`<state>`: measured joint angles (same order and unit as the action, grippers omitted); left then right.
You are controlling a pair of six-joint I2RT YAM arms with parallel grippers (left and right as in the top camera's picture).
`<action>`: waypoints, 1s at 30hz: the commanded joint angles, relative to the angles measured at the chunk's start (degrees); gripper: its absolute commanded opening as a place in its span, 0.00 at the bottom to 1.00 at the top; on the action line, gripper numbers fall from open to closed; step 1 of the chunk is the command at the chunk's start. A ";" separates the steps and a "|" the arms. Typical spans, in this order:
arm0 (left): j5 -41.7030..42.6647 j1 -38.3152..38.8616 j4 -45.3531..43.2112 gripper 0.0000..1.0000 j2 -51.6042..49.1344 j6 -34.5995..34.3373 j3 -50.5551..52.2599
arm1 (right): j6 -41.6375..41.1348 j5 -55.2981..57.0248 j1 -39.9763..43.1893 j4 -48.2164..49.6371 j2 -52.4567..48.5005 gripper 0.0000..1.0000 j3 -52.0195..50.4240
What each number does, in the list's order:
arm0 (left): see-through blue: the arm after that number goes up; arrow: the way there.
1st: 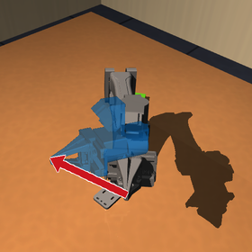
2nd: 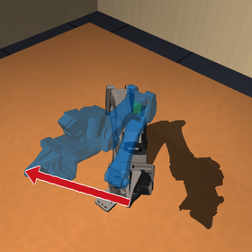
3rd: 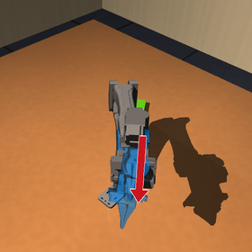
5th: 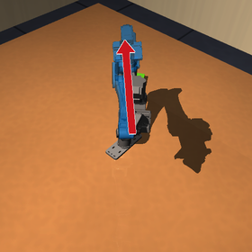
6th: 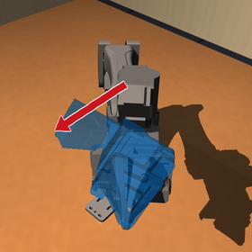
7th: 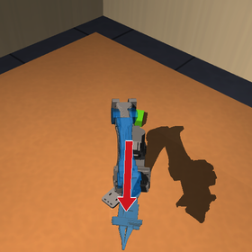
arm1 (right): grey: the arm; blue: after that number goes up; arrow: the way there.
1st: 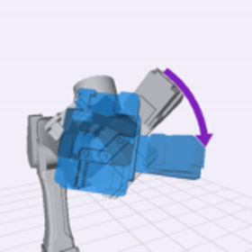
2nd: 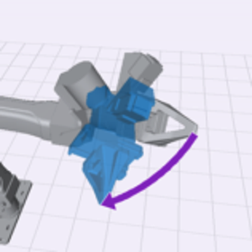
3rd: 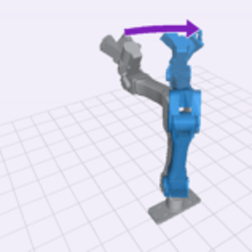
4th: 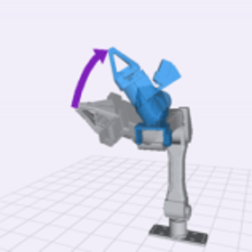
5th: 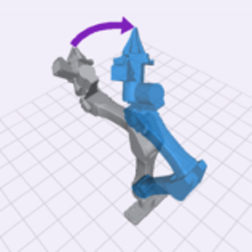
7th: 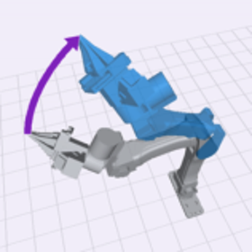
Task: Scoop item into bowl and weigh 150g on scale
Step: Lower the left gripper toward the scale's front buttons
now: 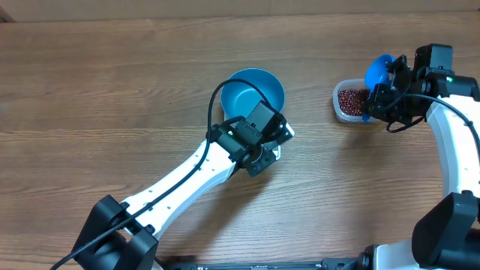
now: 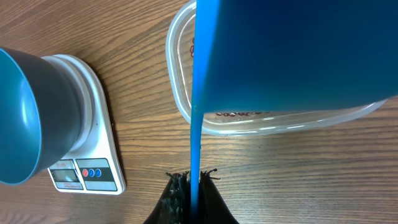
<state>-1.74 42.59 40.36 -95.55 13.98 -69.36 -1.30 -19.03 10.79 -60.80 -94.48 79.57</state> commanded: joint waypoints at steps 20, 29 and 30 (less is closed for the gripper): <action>-5.90 -0.42 -5.88 0.04 -10.10 1.53 -0.66 | -0.02 0.55 -0.22 0.50 0.11 0.04 0.26; -6.19 -0.42 0.63 0.04 -10.08 2.75 -5.03 | -0.04 0.55 -0.22 0.46 0.11 0.04 0.26; -6.16 -0.42 1.46 0.04 -10.08 2.75 -5.92 | -0.04 0.55 -0.22 0.46 0.11 0.04 0.26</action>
<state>-7.20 42.59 40.21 -105.25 15.46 -70.89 -1.30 -19.00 10.79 -60.64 -94.48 79.57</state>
